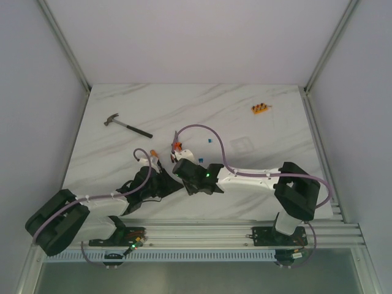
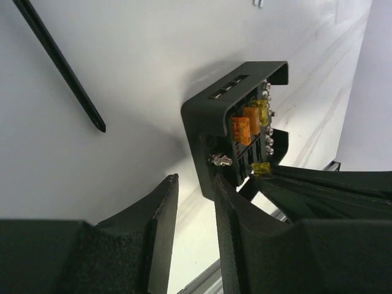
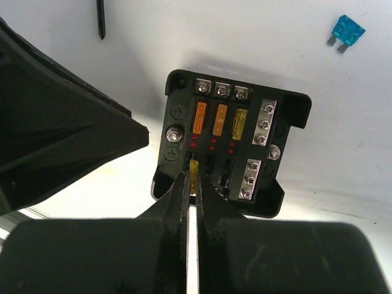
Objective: Snap on the fuse box
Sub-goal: Install the fuse at the fuse box base.
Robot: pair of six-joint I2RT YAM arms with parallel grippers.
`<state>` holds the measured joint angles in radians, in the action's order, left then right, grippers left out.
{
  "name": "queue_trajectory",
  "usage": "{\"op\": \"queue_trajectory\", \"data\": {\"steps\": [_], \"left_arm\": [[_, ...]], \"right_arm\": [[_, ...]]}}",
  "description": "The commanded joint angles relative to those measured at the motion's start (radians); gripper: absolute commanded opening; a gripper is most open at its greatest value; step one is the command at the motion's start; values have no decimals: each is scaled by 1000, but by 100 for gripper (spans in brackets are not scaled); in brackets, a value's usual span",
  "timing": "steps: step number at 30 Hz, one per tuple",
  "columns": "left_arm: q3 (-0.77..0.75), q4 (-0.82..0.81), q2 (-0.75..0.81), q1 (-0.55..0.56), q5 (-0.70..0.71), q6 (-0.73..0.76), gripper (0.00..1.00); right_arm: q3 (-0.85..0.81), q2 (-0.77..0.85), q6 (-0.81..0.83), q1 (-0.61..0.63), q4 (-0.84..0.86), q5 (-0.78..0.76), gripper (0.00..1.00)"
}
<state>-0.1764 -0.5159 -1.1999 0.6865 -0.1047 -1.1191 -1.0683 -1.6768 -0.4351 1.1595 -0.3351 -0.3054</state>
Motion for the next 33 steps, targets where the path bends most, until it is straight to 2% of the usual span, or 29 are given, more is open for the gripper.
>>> {"op": "queue_trajectory", "data": {"steps": [1, 17, 29, 33], "left_arm": [[-12, -56, -46, -1, -22, -29, 38], [-32, -94, -131, 20, -21, -67, 29], [-29, -100, -141, 36, -6, -82, 28], [-28, -93, -135, 38, 1, -84, 28]], "right_arm": [[-36, -19, -25, 9, 2, -49, 0], [-28, -36, -54, 13, 4, -38, 0], [-22, -74, -61, 14, -13, -29, 0], [-26, -72, -63, 14, -24, -42, 8]]}}
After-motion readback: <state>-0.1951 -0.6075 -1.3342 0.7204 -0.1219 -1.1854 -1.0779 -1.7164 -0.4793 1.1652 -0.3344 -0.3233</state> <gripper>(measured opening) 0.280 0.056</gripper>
